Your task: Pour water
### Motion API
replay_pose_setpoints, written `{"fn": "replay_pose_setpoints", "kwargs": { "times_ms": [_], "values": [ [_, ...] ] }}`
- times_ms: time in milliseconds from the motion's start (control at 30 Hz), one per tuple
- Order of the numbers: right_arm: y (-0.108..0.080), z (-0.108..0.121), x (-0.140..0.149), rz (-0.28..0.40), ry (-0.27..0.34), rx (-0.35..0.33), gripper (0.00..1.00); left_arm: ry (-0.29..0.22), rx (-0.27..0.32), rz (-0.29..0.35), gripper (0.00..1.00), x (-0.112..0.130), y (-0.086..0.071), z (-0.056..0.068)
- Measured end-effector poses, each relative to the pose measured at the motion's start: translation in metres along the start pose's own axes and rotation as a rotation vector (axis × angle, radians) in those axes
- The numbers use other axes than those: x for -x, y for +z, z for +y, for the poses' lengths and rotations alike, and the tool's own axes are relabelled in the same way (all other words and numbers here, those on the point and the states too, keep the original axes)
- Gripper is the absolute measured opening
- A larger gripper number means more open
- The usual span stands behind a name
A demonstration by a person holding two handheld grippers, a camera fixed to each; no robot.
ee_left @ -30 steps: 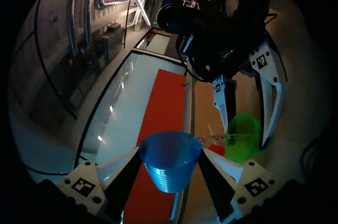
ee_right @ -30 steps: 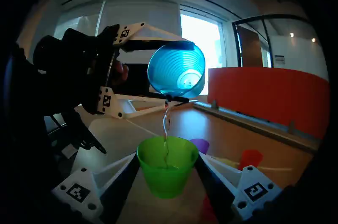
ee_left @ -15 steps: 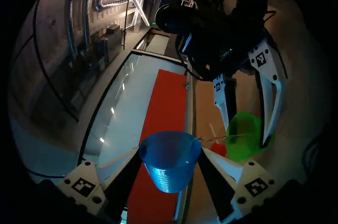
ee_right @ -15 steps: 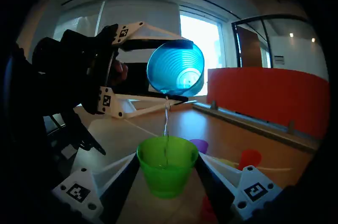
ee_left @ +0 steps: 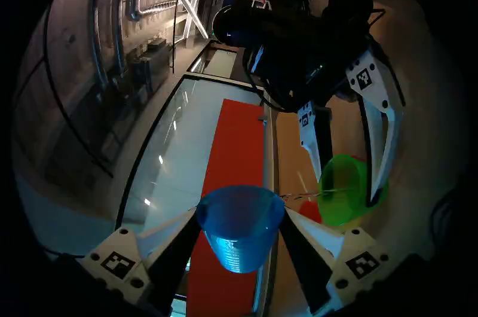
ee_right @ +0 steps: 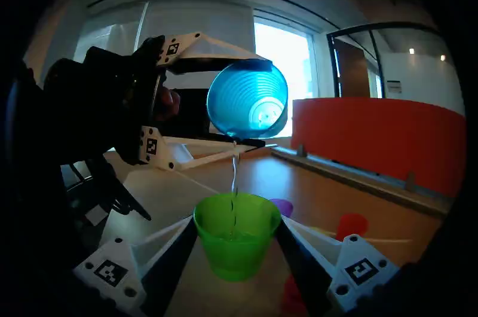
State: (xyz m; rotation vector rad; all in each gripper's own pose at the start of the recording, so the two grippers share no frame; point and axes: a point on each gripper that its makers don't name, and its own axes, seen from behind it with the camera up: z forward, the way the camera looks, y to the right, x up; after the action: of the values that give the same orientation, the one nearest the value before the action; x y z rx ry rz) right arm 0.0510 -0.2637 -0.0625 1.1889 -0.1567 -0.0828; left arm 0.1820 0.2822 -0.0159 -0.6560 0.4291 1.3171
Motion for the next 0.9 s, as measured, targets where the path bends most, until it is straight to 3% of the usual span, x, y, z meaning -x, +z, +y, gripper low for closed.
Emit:
{"fn": "replay_pose_setpoints", "kwargs": {
  "times_ms": [900],
  "values": [
    [-0.0009, 0.0005, -0.0025, 0.002, -0.006, 0.002, 0.91, 0.061, -0.006, 0.016, 0.86, -0.0061, 0.0049, 0.0004]
  ]
}}
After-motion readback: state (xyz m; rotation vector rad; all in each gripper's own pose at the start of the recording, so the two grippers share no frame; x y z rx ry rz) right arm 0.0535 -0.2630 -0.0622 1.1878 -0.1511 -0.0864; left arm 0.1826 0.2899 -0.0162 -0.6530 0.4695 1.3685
